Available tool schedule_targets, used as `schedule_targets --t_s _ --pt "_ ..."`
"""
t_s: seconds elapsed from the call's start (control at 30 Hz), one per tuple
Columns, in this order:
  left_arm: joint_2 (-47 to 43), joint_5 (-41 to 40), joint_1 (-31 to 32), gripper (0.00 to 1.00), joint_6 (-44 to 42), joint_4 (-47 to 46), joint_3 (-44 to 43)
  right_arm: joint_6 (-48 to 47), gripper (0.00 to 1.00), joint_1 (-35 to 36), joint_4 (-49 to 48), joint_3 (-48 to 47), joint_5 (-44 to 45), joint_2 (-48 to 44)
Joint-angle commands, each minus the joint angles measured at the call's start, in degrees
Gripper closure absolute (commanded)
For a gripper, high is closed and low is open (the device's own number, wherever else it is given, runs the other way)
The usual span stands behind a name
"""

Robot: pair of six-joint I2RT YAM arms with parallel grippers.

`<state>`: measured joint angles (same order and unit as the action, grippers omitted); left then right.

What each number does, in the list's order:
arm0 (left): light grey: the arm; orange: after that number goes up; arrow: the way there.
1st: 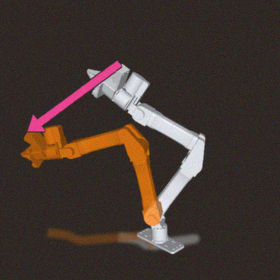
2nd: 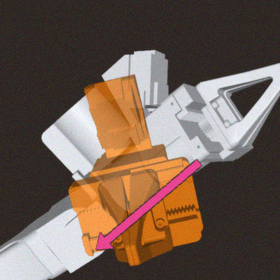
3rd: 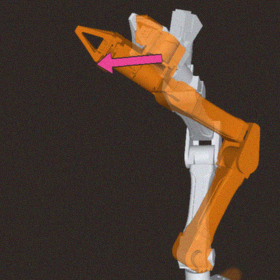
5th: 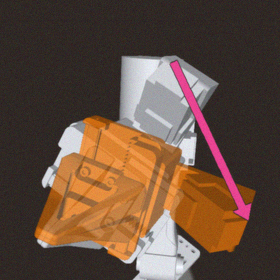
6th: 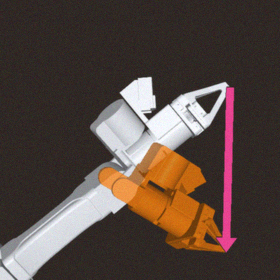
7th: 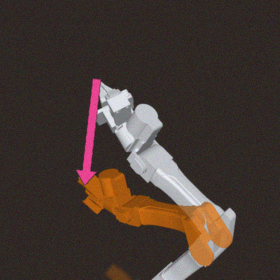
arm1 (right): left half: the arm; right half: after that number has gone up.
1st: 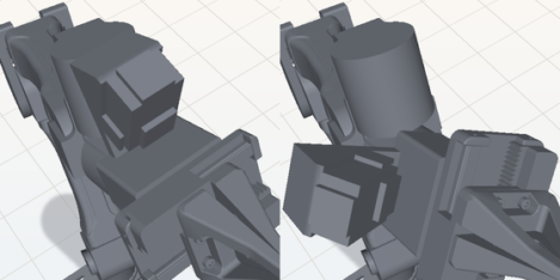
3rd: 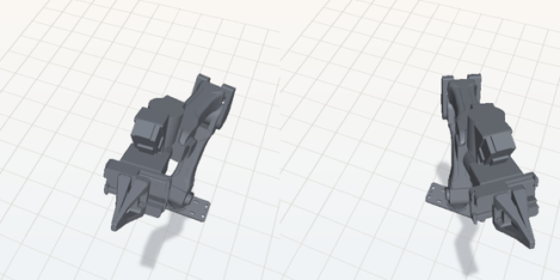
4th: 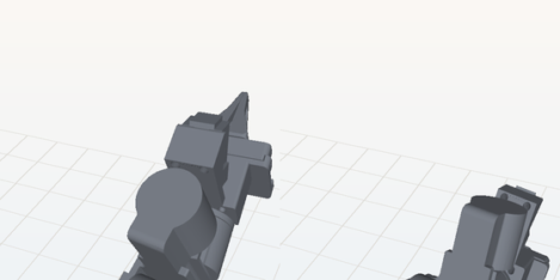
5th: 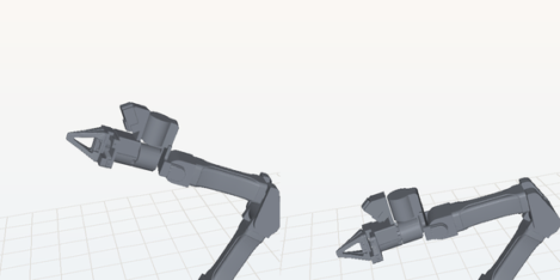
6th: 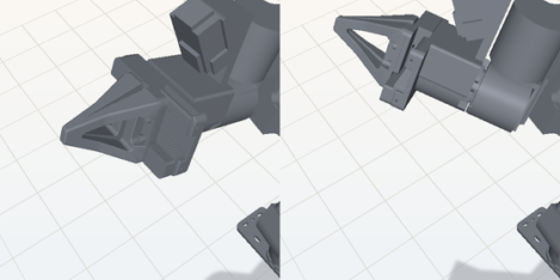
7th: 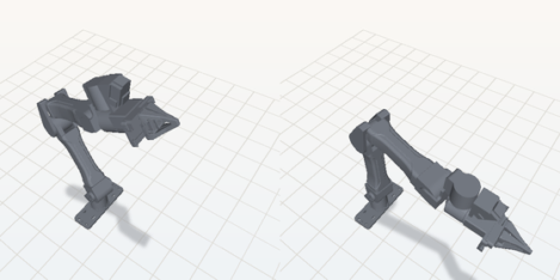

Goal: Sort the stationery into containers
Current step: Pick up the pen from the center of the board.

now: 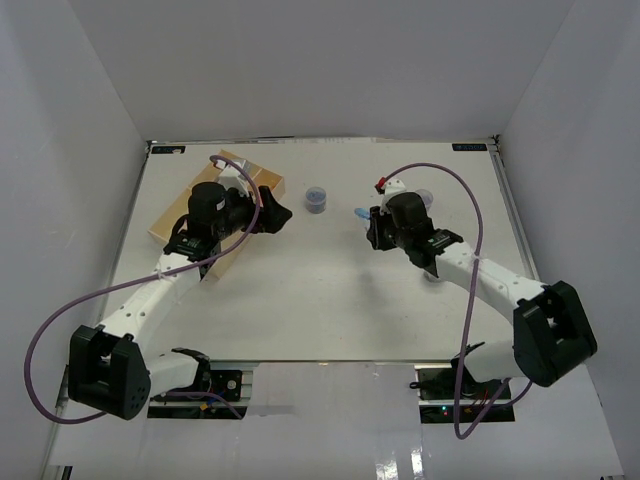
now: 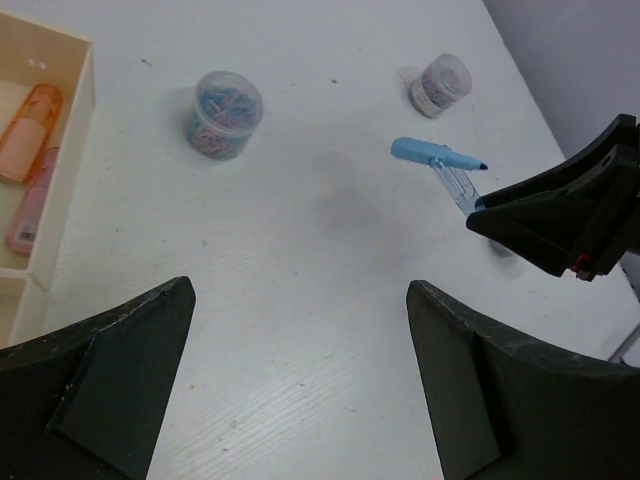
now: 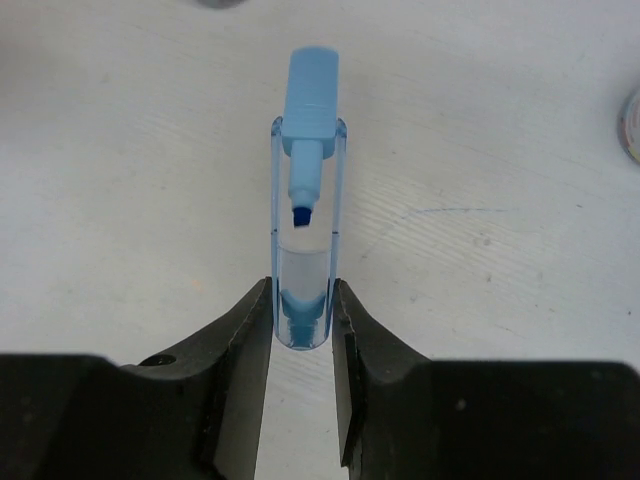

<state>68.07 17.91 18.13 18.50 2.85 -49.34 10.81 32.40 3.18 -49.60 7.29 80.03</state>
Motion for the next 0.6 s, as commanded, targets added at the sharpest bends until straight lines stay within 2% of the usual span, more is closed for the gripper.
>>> schedule_targets --t_s 0.0,0.23,0.57 --pt "0.30 7.47 0.24 0.02 5.83 -2.33 -0.32 -1.23 0.73 1.08 2.79 -1.20 -6.66 -5.14" --pt "3.99 13.81 0.94 0.02 14.71 -5.49 -0.40 -1.49 0.73 1.96 4.20 -3.12 -15.55 -12.08" --pt "9.09 12.15 9.11 0.02 18.76 -8.21 -0.75 -0.88 0.73 2.14 5.96 -8.49 -19.77 -13.15"
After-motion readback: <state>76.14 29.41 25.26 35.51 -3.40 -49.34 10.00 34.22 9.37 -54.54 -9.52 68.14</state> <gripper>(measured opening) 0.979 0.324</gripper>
